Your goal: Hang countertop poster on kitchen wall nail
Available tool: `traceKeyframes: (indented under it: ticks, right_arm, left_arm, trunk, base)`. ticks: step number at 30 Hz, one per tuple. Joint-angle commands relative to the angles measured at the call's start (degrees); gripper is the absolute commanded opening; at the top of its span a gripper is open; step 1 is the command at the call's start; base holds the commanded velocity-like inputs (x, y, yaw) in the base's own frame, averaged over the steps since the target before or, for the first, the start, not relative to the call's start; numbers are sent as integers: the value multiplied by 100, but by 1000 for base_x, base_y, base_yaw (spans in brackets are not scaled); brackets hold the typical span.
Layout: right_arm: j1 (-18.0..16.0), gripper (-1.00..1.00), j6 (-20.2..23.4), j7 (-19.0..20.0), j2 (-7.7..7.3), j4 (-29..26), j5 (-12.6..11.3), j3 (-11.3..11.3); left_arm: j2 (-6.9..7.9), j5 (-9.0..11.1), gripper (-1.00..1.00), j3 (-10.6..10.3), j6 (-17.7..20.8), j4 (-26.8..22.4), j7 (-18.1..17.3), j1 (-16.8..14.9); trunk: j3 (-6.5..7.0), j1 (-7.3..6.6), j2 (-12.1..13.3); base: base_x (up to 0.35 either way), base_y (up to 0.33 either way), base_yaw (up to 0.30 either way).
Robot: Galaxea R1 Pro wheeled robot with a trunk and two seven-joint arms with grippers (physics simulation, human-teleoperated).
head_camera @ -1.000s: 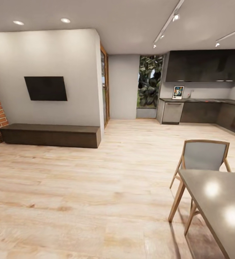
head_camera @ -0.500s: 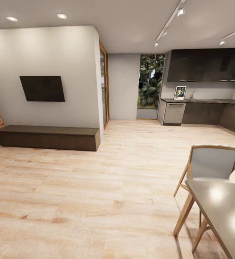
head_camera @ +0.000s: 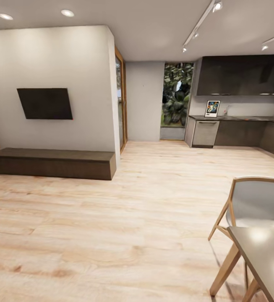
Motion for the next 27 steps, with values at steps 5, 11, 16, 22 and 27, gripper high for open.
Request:
traceKeyframes:
  ticks: [5,11,16,22,27]
  right_arm:
    - [-3,100,-18,-2,0,4,2,6]
    - [-3,100,-18,-2,-2,4,2,1]
    - [-3,100,-18,-2,-3,3,2,1]
    - [-3,100,-18,-2,-3,3,2,-3]
    - [-3,100,-18,-2,-3,3,-6,-12]
  left_arm:
    - [-2,-1,100,8,-11,-3,-1,0]
    - [-2,-1,100,8,-11,-3,-1,0]
    - [5,-1,100,6,-11,-3,-1,0]
    - [23,-1,100,5,-10,-3,-1,0]
    - [24,-1,100,5,-11,-3,-1,0]
  trunk:
    - [-5,3,-2]
    - [-5,3,-2]
    - [-5,3,-2]
    - [-5,3,-2]
    - [-5,3,-2]
  base:
    - [336,0,0]
    - [336,0,0]
    - [336,0,0]
    - [336,0,0]
    - [336,0,0]
